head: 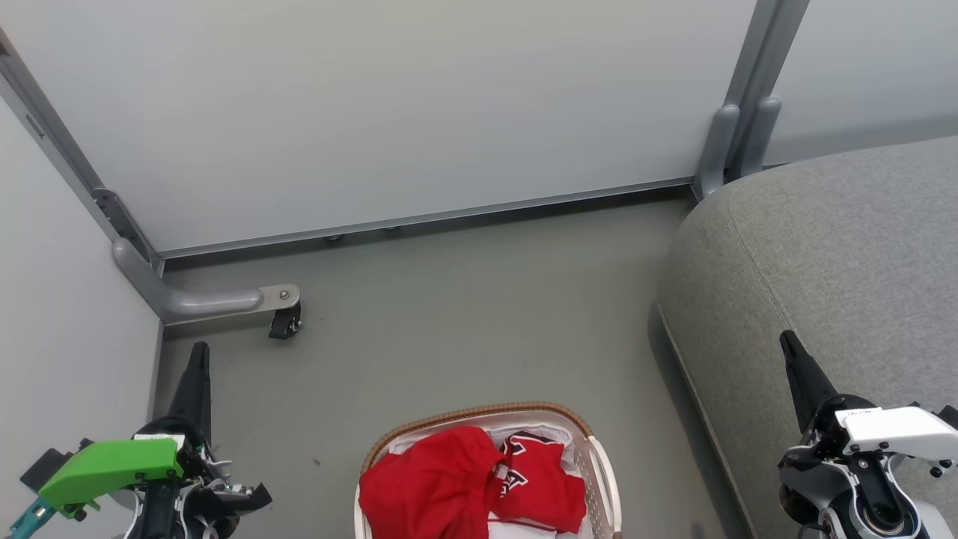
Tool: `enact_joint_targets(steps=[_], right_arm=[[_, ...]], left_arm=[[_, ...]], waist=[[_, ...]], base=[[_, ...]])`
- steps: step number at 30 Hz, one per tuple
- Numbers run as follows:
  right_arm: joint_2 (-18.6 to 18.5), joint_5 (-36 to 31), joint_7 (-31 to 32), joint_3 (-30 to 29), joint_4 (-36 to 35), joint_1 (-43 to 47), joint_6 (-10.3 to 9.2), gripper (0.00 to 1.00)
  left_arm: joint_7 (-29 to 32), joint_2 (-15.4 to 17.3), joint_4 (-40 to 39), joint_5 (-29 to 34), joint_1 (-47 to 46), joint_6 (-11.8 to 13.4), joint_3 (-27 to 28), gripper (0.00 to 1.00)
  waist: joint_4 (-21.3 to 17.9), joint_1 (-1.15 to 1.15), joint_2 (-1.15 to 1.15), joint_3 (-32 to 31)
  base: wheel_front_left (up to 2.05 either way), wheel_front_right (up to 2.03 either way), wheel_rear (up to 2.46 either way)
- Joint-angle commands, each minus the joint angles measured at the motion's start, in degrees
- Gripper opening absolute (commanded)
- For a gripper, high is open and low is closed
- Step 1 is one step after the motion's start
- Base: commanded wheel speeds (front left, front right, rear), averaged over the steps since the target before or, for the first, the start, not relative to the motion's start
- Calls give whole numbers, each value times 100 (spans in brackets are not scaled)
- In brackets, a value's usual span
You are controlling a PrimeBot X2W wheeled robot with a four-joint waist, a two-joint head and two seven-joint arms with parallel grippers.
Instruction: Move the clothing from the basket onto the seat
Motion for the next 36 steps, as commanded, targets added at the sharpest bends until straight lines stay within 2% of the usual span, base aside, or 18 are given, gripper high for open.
enact_joint_targets(steps=[1,36], right_arm=[[-7,-30,14,-17,-3,62,4,0],[-2,-34,28,-27,-2,61,4,0]], left_arm=[[4,8,-4,26,60,-23,5,0],[5,9,-3,27,60,-23,6,0]], waist=[[0,0,0,0],[0,0,0,0]], base=[[0,0,0],[0,0,0]])
